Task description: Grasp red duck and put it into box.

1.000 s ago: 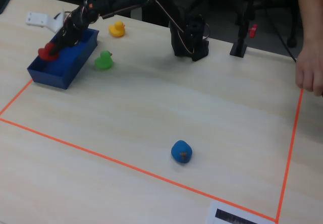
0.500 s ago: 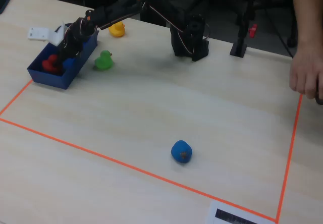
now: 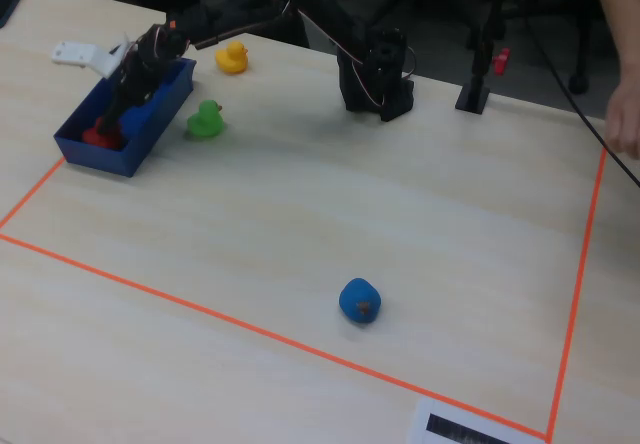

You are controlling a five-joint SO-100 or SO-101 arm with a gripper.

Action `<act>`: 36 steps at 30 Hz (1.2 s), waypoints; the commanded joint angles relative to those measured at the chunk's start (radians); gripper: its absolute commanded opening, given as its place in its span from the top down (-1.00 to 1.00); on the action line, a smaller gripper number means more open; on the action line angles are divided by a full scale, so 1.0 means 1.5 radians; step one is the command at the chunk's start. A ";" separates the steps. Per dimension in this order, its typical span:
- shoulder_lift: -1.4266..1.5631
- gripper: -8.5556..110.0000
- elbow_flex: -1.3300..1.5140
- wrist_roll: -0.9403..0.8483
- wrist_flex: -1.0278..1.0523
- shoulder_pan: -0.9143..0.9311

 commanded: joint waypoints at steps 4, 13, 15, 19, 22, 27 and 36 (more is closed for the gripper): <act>0.228 0.37 0.006 0.173 0.043 -0.047; 0.648 0.68 0.406 0.035 0.190 -0.362; 0.743 0.69 0.522 0.007 0.188 -0.435; 0.911 0.73 0.687 -0.033 0.264 -0.566; 1.033 0.75 0.802 -0.069 0.349 -0.645; 1.214 0.85 1.001 -0.103 0.430 -0.708; 1.401 0.85 1.226 -0.155 0.462 -0.709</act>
